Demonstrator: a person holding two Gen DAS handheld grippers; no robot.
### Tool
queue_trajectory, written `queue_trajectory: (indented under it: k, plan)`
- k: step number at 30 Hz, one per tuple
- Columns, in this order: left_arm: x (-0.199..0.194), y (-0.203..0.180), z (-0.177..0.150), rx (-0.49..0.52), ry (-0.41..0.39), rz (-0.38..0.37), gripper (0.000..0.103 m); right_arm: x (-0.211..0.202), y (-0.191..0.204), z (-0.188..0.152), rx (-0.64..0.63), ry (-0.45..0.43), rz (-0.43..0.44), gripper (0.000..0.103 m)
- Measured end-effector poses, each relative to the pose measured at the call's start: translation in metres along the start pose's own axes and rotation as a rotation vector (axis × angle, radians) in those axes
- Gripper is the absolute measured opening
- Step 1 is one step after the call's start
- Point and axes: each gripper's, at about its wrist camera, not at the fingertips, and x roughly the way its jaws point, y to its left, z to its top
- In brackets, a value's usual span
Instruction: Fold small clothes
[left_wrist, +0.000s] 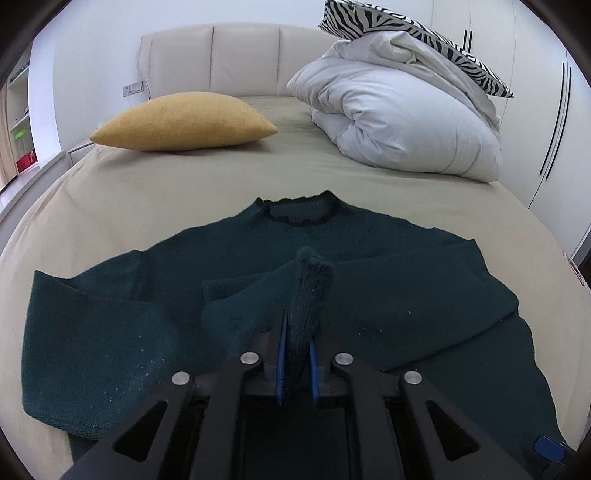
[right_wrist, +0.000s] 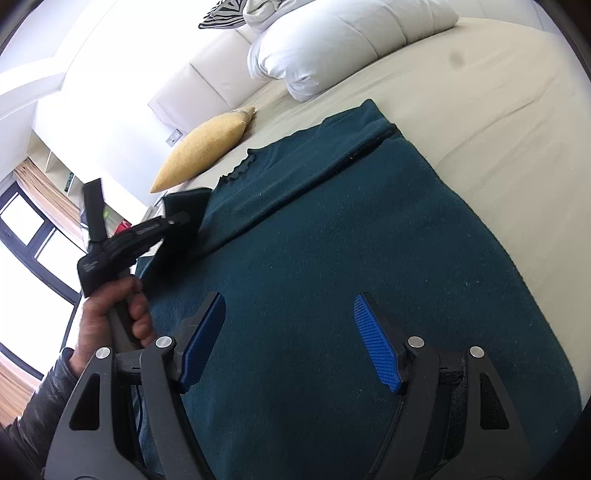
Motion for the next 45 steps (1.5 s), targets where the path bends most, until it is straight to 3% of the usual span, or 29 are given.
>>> queue_trajectory:
  k: [1,2,3,5,7,12,16,21,23,25,27,28,29,30,31,33,37,39,45]
  plan:
    - [0.004,0.000,-0.003,-0.001,0.008,-0.003,0.012,-0.001,0.000,0.001,-0.001,-0.002,0.002,0.071]
    - [0.006,0.001,-0.006,0.000,0.015,-0.004,0.020,-0.001,0.000,0.002,0.001,-0.004,0.004,0.071]
    - [0.008,0.002,-0.008,-0.002,0.025,-0.008,0.039,0.000,0.000,0.003,0.003,-0.002,0.003,0.071]
    - [0.008,0.007,-0.013,-0.012,0.043,-0.021,0.059,0.003,0.001,0.008,0.006,0.008,-0.008,0.071]
    - [0.000,0.015,-0.016,-0.024,0.034,-0.033,0.061,0.009,0.005,0.018,0.009,0.022,-0.004,0.071]
    - [-0.041,0.038,-0.021,-0.051,-0.039,-0.082,0.084,0.036,0.035,0.060,-0.059,0.058,0.034,0.071]
    - [-0.061,0.066,-0.026,-0.113,-0.054,-0.138,0.085,0.083,0.071,0.093,-0.097,0.127,0.106,0.071]
    - [-0.083,0.122,-0.038,-0.216,-0.095,-0.117,0.084,0.156,0.104,0.117,-0.088,0.226,0.102,0.070]
    - [-0.088,0.149,-0.042,-0.260,-0.101,-0.092,0.084,0.180,0.121,0.119,-0.152,0.259,0.082,0.059]
    - [-0.091,0.175,-0.046,-0.296,-0.108,-0.061,0.084,0.204,0.136,0.115,-0.205,0.308,0.031,0.056]
    - [-0.091,0.195,-0.048,-0.334,-0.106,-0.044,0.083,0.228,0.148,0.108,-0.262,0.371,0.000,0.031]
    - [-0.091,0.205,-0.050,-0.357,-0.105,-0.038,0.083,0.236,0.152,0.105,-0.297,0.392,-0.037,0.031]
    - [-0.091,0.211,-0.050,-0.372,-0.107,-0.036,0.083,0.241,0.157,0.103,-0.333,0.389,-0.070,0.027]
    - [-0.091,0.218,-0.051,-0.385,-0.112,-0.035,0.083,0.240,0.161,0.103,-0.358,0.376,-0.079,0.012]
    - [-0.091,0.222,-0.052,-0.393,-0.114,-0.031,0.083,0.238,0.164,0.104,-0.372,0.369,-0.080,0.006]
    - [-0.091,0.229,-0.052,-0.411,-0.117,-0.030,0.083,0.226,0.171,0.111,-0.395,0.334,-0.073,0.006]
    - [-0.086,0.236,-0.044,-0.419,-0.125,-0.024,0.083,0.179,0.189,0.133,-0.480,0.164,-0.036,0.006]
    - [-0.075,0.239,-0.039,-0.420,-0.103,-0.017,0.083,0.166,0.181,0.149,-0.455,0.109,-0.036,0.006]
    - [-0.030,0.241,-0.034,-0.428,0.031,0.001,0.083,0.204,0.112,0.154,-0.363,0.251,-0.164,0.006]
